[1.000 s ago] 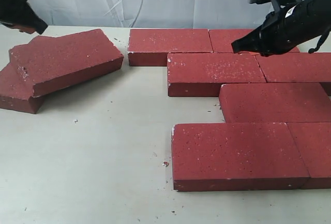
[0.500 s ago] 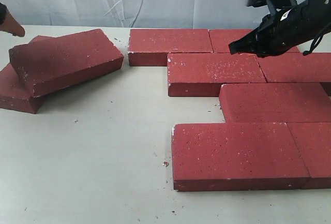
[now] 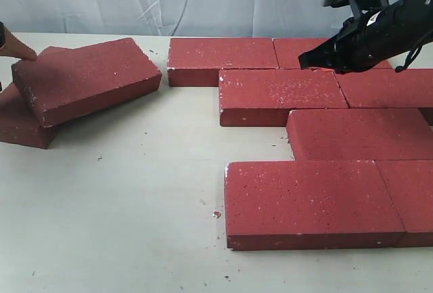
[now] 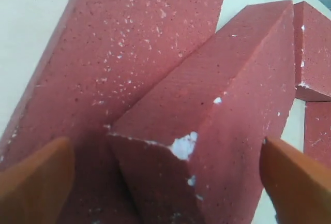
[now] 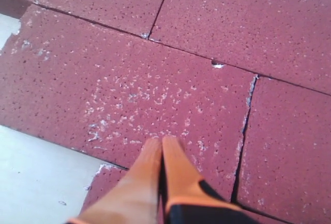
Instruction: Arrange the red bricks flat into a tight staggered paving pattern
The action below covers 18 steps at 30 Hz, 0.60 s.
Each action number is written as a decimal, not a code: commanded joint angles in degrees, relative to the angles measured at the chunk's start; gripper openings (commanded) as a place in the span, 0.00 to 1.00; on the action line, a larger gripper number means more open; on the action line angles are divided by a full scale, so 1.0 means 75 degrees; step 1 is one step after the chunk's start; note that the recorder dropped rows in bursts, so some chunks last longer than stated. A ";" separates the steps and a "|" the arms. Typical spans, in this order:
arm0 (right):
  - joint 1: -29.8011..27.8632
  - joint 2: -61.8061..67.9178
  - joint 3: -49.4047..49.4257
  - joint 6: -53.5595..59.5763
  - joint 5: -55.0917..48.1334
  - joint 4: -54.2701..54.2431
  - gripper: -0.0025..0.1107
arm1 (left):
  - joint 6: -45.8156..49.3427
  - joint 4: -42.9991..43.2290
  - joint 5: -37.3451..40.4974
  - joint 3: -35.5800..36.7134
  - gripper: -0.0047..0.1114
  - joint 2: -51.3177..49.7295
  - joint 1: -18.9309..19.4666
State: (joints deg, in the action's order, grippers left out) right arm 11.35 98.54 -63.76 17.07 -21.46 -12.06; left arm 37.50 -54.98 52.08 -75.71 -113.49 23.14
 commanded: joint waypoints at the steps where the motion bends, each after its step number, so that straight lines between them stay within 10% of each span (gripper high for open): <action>1: 0.0010 0.0005 0.0020 0.0034 0.0095 -0.0009 0.02 | 0.0241 -0.0485 -0.0032 0.0047 0.81 -0.0350 -0.0046; 18: 0.0010 0.0005 0.0020 0.0034 0.0164 -0.0007 0.02 | 0.0898 -0.1384 0.0297 0.0097 0.77 -0.0694 -0.0061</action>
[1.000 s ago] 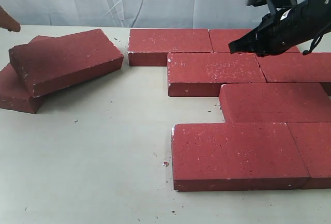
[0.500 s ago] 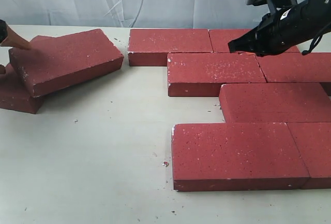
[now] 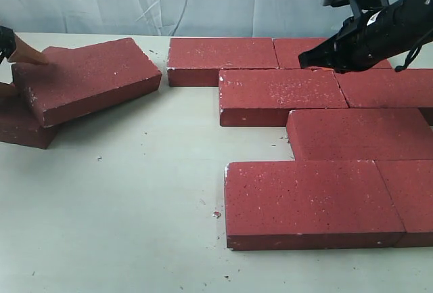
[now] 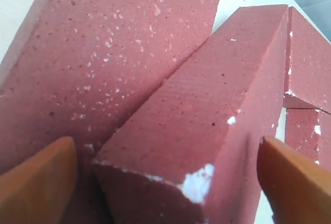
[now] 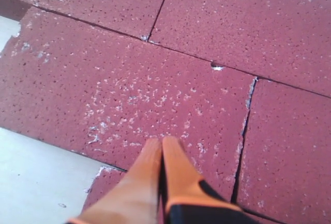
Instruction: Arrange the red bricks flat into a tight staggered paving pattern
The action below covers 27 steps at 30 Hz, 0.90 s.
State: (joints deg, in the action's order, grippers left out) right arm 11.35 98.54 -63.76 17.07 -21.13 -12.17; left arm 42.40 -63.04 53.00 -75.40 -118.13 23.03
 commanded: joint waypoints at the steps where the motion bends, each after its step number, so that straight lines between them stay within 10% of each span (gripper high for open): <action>1: 0.0010 0.0005 0.0020 0.0034 0.0120 0.0007 0.02 | 0.0293 -0.0362 0.0174 0.0059 0.76 -0.0075 -0.0047; 8: 0.0010 0.0005 0.0020 0.0034 0.0133 -0.0025 0.02 | 0.0362 -0.0388 0.0192 0.0074 0.65 -0.0075 -0.0047; 18: 0.0010 0.0005 0.0020 0.0034 0.0156 -0.0025 0.02 | 0.0502 -0.0490 0.0740 0.0074 0.04 -0.0061 -0.0047; 27: 0.0010 0.0005 0.0020 0.0034 0.0156 -0.0008 0.02 | 0.1738 -0.2213 0.2261 0.0074 0.04 0.0275 -0.0047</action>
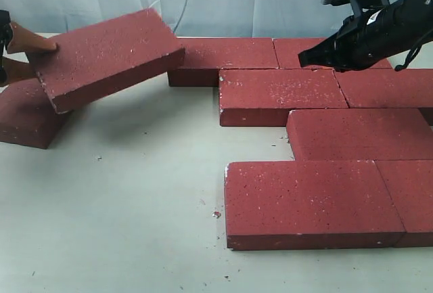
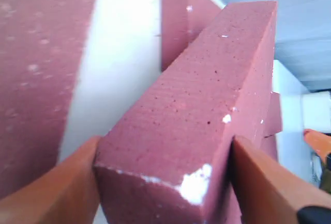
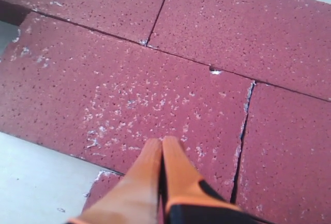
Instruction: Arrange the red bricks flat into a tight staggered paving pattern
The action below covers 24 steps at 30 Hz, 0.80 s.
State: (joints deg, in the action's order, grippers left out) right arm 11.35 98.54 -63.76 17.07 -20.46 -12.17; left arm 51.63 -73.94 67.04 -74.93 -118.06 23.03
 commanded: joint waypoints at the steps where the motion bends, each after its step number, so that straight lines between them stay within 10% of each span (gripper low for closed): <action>1: 0.0010 0.0005 0.0020 0.0034 0.0018 0.0024 0.02 | 0.0493 -0.0688 0.0389 0.0011 0.04 0.0308 -0.0047; 24: 0.0010 0.0005 0.0087 0.0065 -0.1669 0.0736 0.02 | 0.0395 0.1712 0.0389 0.0754 0.04 0.1857 -0.1205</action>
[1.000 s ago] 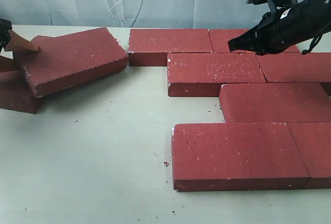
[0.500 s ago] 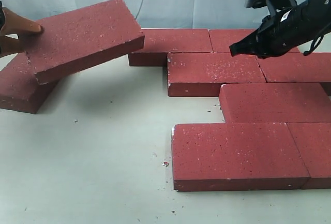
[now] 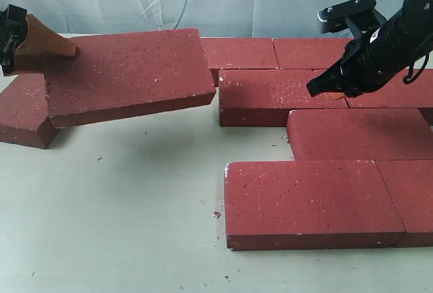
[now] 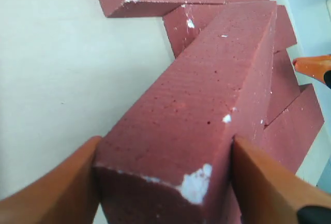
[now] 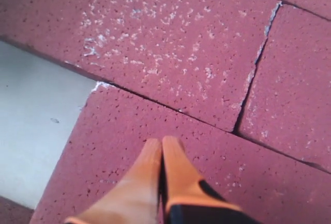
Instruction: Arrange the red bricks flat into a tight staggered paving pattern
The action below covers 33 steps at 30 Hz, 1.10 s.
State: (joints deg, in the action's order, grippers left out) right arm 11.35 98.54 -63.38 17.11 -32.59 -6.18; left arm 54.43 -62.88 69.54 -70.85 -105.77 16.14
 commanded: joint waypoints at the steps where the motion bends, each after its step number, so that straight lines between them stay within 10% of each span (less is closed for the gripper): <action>1: 0.0010 0.0005 0.0035 0.0060 -0.0052 -0.0117 0.02 | 0.0021 0.0363 0.0056 0.0275 0.04 0.0238 -0.0377; 19: 0.0010 0.0005 0.0035 0.0060 0.0189 -0.0423 0.02 | -0.0044 0.1288 0.0056 0.0566 0.04 0.0058 -0.0750; 22: 0.0010 0.0005 0.0035 0.0060 0.0189 -0.0423 0.02 | -0.0124 0.1554 0.0056 0.0566 0.21 -0.0164 -0.0872; 26: 0.0010 0.0005 0.0035 0.0060 0.0212 -0.0437 0.02 | -0.0495 0.2011 -0.0330 0.0398 0.72 -0.0191 -0.0888; 33: 0.0010 0.0005 0.0035 0.0060 0.0223 -0.0474 0.02 | -0.2702 0.4345 -0.3037 0.0206 0.66 0.0519 -0.0888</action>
State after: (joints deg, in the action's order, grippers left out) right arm 11.35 98.64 -63.39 17.35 -31.70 -9.54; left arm 39.36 -35.03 51.15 -68.84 -104.86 9.77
